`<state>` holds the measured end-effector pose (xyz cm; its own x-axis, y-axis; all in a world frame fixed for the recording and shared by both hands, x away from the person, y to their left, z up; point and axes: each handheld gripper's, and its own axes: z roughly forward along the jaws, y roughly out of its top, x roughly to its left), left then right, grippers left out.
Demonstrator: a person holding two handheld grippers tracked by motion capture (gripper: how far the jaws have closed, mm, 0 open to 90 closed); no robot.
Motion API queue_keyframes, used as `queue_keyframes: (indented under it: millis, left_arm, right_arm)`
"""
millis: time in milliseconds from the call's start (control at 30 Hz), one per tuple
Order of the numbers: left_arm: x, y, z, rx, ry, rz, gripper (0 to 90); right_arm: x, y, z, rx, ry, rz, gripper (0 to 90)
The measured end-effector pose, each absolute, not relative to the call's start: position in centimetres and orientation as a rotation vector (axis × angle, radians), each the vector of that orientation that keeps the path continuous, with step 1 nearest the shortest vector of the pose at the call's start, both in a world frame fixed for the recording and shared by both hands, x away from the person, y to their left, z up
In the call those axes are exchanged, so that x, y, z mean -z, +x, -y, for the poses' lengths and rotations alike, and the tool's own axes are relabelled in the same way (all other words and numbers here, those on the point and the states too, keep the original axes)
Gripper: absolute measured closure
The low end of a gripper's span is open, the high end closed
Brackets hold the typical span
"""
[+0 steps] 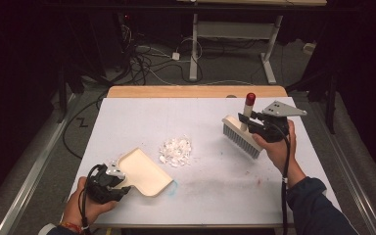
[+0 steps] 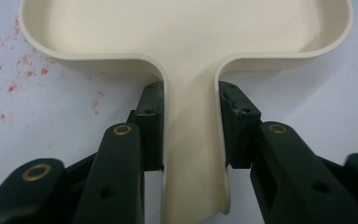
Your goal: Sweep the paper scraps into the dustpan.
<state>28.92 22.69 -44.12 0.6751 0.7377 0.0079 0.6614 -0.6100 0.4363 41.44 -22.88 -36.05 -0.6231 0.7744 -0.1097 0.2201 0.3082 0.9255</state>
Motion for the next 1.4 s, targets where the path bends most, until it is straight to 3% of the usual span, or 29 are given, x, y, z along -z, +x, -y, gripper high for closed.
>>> queue_keyframes:
  millis: [867,1400]
  left_arm:
    - [44.5,29.3,-22.2,-0.251,2.518,-1.068,63.7]
    - [44.7,29.3,-21.8,-0.271,2.532,-1.047,63.6]
  right_arm:
    - [37.8,46.6,10.7,-1.32,0.829,-2.058,70.5]
    - [39.4,44.3,7.7,-1.386,0.674,-2.151,69.4]
